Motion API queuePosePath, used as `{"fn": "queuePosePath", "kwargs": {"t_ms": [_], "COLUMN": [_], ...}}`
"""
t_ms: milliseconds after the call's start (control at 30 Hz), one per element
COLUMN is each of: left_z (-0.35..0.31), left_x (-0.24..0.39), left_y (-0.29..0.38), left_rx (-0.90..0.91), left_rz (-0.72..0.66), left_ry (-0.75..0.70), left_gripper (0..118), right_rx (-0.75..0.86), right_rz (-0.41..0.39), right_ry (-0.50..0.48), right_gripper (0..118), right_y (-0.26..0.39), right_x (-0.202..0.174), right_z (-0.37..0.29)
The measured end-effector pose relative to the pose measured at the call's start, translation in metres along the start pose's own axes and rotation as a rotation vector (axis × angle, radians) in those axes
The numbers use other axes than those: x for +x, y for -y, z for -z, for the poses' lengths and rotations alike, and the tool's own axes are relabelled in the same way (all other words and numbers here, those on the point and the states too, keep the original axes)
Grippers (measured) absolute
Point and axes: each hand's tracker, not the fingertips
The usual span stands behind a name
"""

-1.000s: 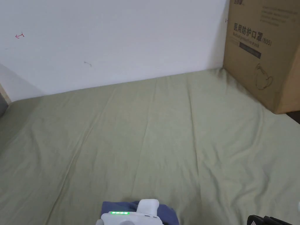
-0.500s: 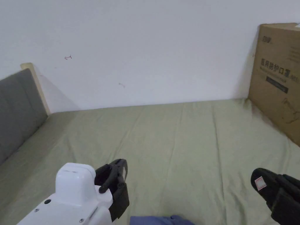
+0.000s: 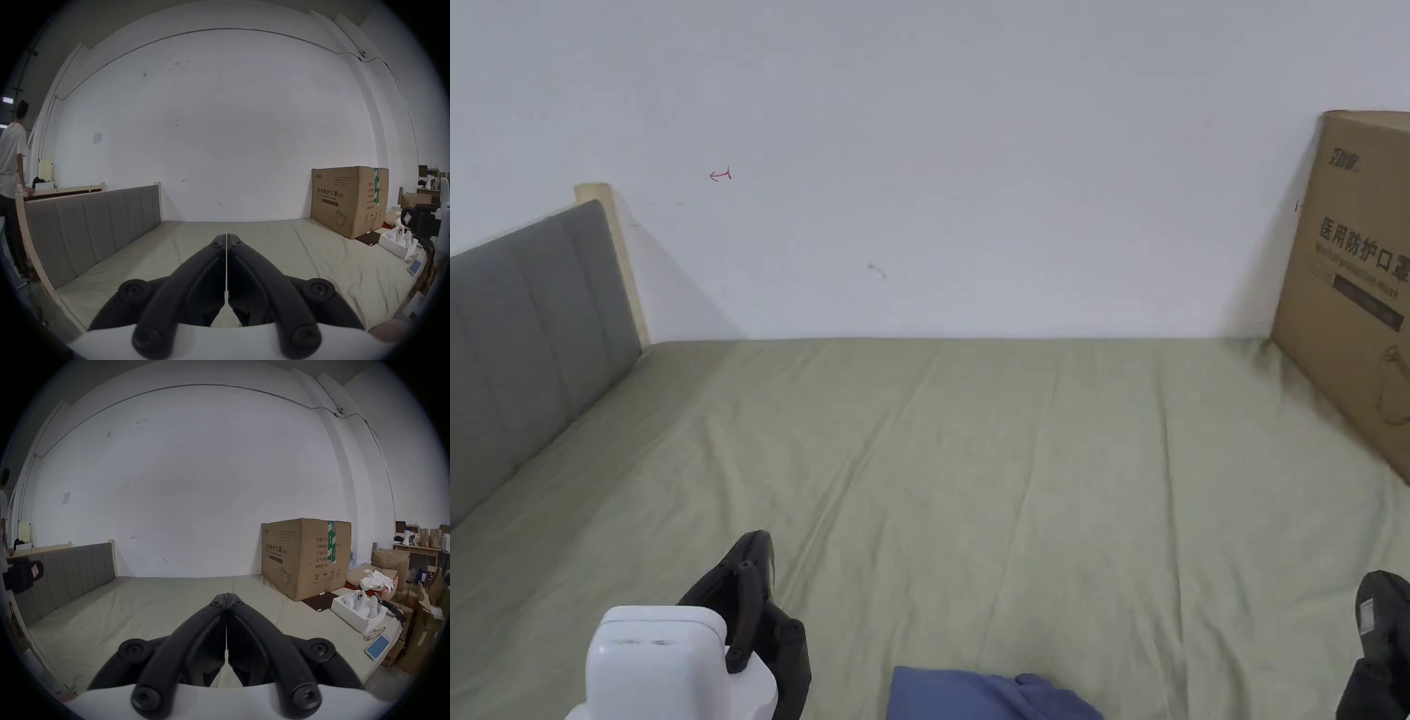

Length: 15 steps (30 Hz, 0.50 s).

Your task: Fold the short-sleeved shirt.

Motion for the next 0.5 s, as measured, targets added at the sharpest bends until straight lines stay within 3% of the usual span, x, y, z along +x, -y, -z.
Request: {"fn": "queuePosePath", "kwargs": {"t_ms": [100,133,233,300,367,433,500], "left_z": [0.003,0.004,0.012,0.026,0.041,0.059,0.084], "left_x": [-0.004,-0.007,-0.02,-0.028,-0.037,-0.047,-0.063], "left_y": [-0.004,-0.007,-0.016,-0.013,0.0,0.021,0.047], "left_rx": [-0.037,-0.064,-0.13,-0.228,-0.319,-0.411,-0.53], "left_rz": [-0.035,-0.056,-0.078,-0.06,-0.081,-0.135,-0.287], "left_ry": [0.005,0.028,0.093,0.119,0.192,0.255,0.344], "left_gripper": [1,1,1,1,1,1,1], "right_rx": [-0.009,-0.043,-0.376,-0.671,-0.891,-1.001,-1.125], "right_rz": [0.031,0.044,0.021,0.055,0.101,0.172,0.25], "right_ry": [-0.009,-0.052,-0.293,-0.451,-0.502,-0.525,-0.517], "right_gripper": [0,0,0,0,0,0,0], "right_y": [-0.008,-0.009,0.003,0.035,0.076,0.115,0.154], "right_x": [0.002,0.001,-0.009,-0.018,-0.028,-0.034,-0.039], "right_z": [0.002,0.006,0.046,0.087,0.123,0.149,0.173]}}
